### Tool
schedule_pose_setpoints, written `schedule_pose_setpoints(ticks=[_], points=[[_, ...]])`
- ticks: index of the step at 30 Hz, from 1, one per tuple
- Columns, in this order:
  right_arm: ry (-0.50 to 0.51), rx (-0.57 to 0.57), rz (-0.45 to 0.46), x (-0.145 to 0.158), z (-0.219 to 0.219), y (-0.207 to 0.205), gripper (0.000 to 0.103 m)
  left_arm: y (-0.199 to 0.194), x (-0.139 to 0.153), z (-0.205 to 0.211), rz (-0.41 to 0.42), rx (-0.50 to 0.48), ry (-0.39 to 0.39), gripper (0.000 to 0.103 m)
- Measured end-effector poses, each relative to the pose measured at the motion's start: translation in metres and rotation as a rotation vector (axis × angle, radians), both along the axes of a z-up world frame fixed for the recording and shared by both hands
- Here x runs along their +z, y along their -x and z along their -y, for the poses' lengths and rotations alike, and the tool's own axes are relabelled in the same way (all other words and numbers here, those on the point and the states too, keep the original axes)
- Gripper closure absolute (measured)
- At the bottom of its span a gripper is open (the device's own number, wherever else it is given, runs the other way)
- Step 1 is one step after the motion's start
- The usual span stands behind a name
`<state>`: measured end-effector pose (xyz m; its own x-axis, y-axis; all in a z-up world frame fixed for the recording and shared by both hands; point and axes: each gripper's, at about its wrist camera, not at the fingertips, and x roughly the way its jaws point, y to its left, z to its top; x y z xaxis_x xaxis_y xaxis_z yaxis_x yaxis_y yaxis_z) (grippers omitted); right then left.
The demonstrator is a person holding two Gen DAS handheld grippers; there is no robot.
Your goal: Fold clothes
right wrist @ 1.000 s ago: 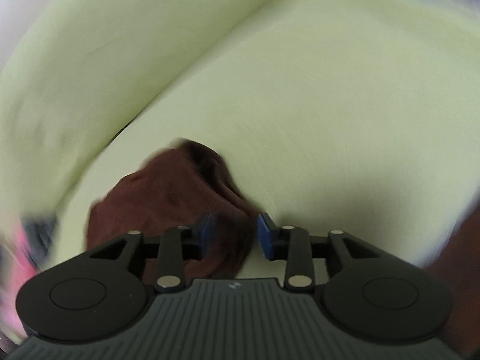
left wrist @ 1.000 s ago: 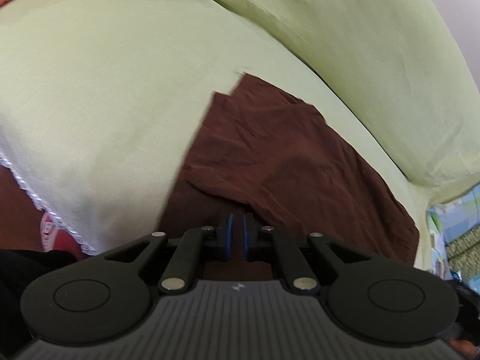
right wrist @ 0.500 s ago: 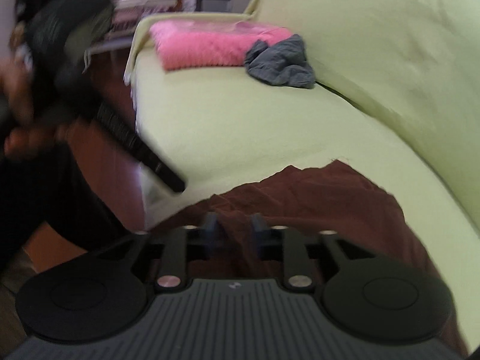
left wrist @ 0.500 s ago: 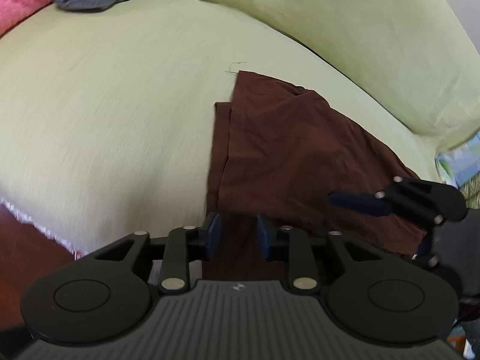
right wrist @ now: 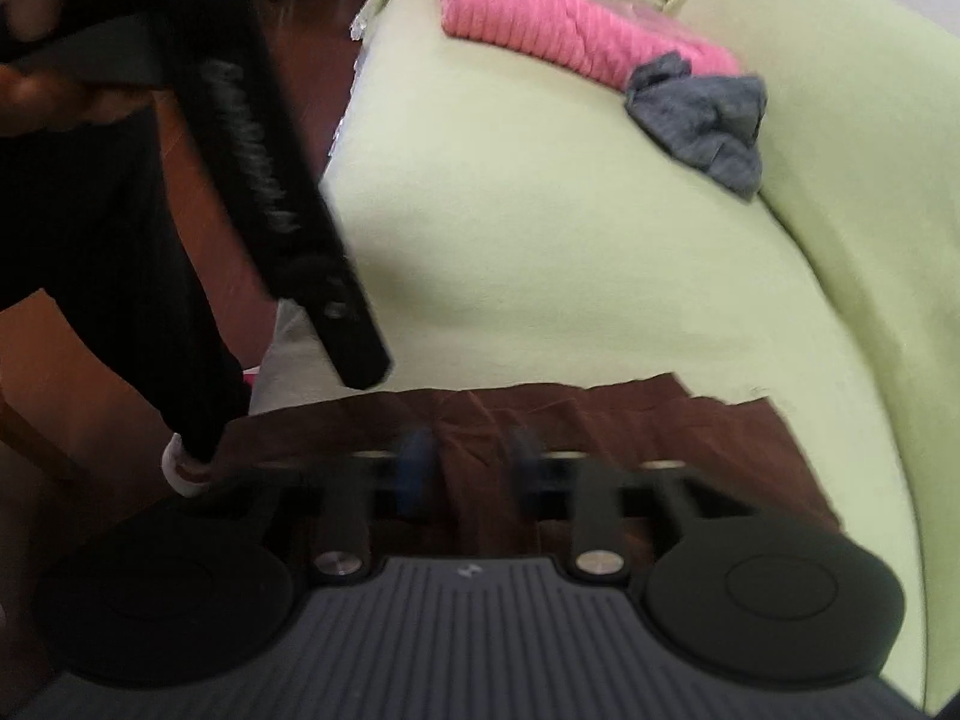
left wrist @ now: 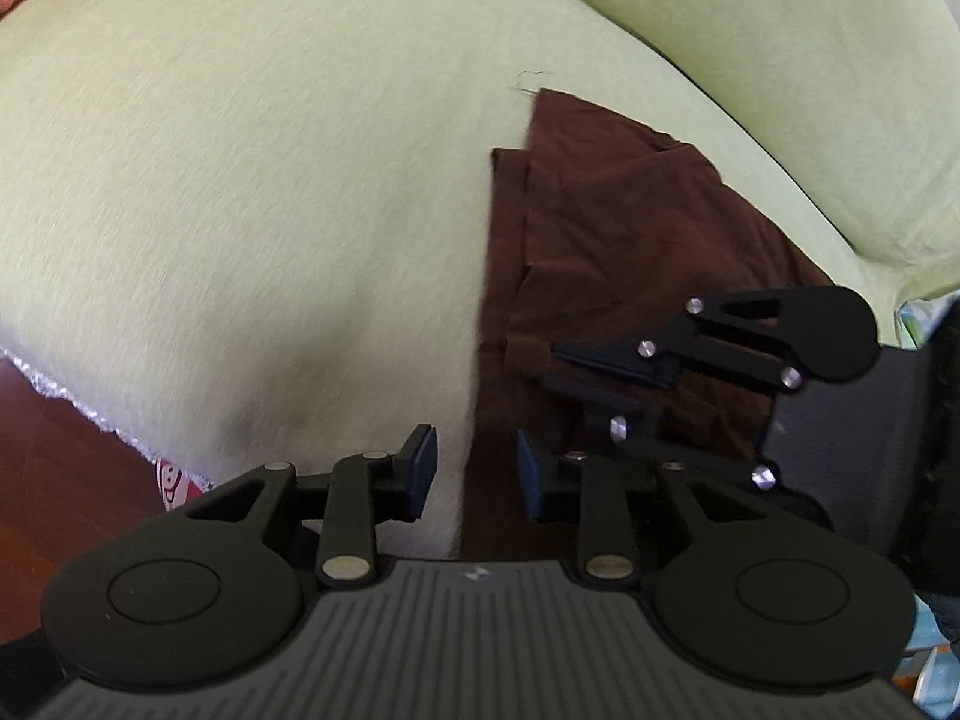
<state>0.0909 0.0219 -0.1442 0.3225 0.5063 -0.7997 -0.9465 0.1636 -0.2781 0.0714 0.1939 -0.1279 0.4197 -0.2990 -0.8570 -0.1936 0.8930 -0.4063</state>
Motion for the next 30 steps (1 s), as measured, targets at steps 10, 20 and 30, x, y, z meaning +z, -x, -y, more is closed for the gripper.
schedule_pose_setpoints(ticks=[10, 20, 30], points=[[-0.370, -0.129, -0.262, 0.042, 0.047, -0.006, 0.097, 0.013, 0.005, -0.016, 0.004, 0.058, -0.007, 0.067], [-0.271, -0.054, -0.312, 0.009, 0.047, 0.053, 0.097, 0.016, 0.001, -0.006, -0.014, 0.037, -0.015, 0.067], [-0.125, -0.108, -0.316, -0.014, 0.041, 0.056, 0.072, -0.016, 0.006, 0.007, 0.013, -0.016, -0.050, 0.061]])
